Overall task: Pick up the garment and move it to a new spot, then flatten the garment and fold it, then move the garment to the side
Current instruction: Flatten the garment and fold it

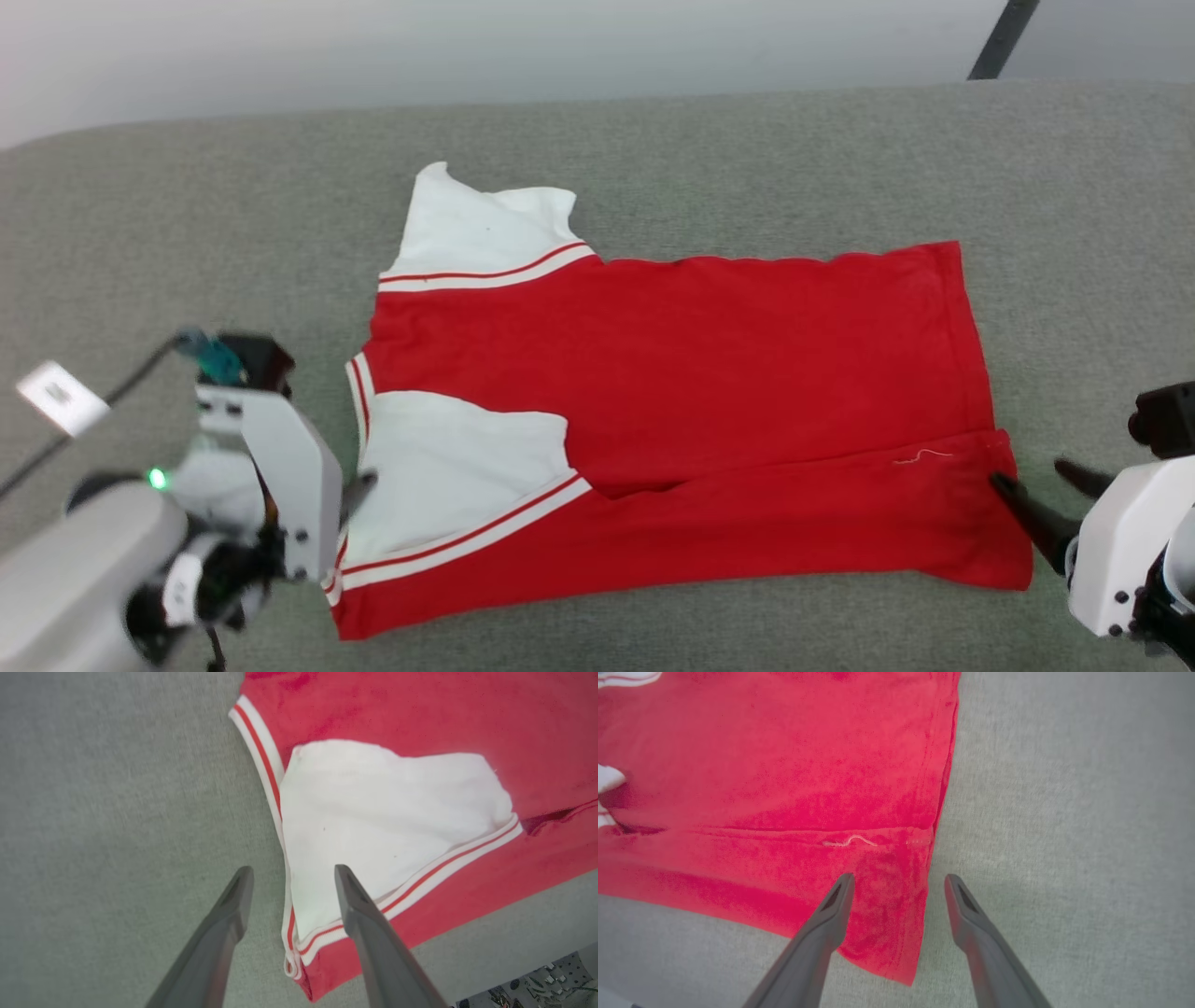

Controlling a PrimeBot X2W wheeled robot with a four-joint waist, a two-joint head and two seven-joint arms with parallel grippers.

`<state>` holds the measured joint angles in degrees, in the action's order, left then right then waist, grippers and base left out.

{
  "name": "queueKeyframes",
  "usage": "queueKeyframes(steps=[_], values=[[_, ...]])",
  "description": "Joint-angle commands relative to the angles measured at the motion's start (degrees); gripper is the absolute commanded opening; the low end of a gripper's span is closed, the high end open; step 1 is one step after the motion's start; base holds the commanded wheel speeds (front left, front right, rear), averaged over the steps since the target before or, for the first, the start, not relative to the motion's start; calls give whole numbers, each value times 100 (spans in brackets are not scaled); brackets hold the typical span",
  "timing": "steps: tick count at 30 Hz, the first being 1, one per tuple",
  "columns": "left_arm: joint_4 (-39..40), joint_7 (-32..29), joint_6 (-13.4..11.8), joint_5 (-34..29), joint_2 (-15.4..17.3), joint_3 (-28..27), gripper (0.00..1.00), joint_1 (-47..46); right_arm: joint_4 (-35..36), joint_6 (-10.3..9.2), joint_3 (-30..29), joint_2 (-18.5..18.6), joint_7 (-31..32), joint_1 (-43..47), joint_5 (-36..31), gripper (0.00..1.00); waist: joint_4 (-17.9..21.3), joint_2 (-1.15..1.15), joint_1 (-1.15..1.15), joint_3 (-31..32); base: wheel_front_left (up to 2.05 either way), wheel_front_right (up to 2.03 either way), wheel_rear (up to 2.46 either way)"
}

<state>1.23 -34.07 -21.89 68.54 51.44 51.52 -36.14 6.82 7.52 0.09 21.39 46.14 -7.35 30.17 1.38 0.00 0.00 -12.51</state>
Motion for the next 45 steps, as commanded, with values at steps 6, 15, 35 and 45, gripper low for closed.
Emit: queueKeyframes(steps=[6,15,35,45], values=[[-196,246,280,-292,6,-242,100,-629,422,-6,43,-192,-1093,-231,-308,100,251,0,0,-124,0,0,0],[-1162,383,964,-793,-224,-361,100,-1848,590,-6,345,-394,-2702,-611,-743,100,747,0,0,-477,0,0,0],[-3543,-258,1990,-1185,-644,-231,100,-3731,513,-6,727,-603,-3207,-790,-665,100,1451,0,0,-1430,0,0,0],[-4371,-606,2137,-1415,-874,37,100,-4112,501,-6,784,-578,-3208,-873,-611,100,1519,0,0,-1622,0,0,0]])
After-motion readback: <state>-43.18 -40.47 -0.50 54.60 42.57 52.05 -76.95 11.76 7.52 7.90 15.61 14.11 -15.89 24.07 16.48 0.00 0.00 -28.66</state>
